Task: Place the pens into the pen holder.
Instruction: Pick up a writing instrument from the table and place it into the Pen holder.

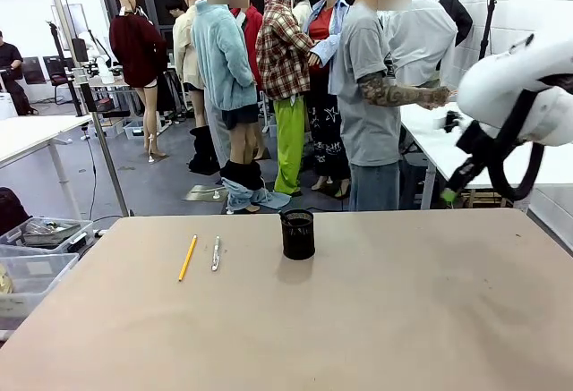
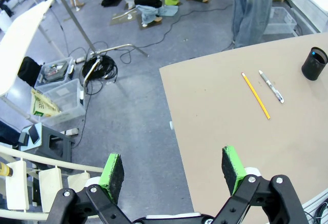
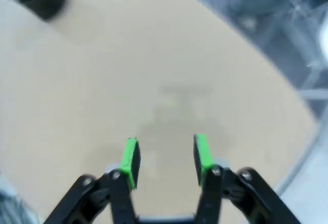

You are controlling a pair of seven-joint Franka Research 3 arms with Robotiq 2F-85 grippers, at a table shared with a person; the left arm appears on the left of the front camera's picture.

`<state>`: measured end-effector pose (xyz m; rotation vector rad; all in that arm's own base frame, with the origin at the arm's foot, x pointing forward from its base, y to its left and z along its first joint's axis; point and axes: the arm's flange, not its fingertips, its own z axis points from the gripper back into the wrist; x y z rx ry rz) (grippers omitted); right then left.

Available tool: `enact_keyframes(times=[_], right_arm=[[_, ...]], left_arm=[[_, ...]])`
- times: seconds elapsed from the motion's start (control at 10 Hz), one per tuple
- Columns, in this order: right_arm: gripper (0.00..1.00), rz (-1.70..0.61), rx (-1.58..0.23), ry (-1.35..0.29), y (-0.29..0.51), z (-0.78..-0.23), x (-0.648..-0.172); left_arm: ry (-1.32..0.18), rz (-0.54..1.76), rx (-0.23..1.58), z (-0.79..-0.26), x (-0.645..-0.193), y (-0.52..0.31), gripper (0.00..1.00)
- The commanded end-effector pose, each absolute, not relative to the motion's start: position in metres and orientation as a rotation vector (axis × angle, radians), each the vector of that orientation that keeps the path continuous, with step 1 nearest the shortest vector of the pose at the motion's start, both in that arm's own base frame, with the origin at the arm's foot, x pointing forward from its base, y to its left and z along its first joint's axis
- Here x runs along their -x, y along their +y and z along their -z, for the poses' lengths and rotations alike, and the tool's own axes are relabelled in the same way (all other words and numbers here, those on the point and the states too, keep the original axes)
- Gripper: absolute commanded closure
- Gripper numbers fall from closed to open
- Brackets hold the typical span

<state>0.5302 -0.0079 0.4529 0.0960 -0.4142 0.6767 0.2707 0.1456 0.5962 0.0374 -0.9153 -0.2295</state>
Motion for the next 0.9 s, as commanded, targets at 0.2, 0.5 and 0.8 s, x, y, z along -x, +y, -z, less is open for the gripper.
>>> enact_keyframes(times=[0.2, 0.5, 0.8], right_arm=[[0.46, -0.255, 0.066, -0.113, -0.049, -0.476, -0.527], [0.46, -0.185, 0.133, -0.037, -0.061, -0.464, -0.523], [0.46, -0.207, 0.111, -0.055, -0.066, -0.468, -0.516]], left_arm=[[-0.923, 0.215, -0.038, -0.597, -0.273, 0.145, 0.00], [-0.923, 0.215, -0.038, -0.597, -0.273, 0.145, 0.00], [-0.879, 0.294, -0.004, -0.599, -0.282, 0.121, 0.00]])
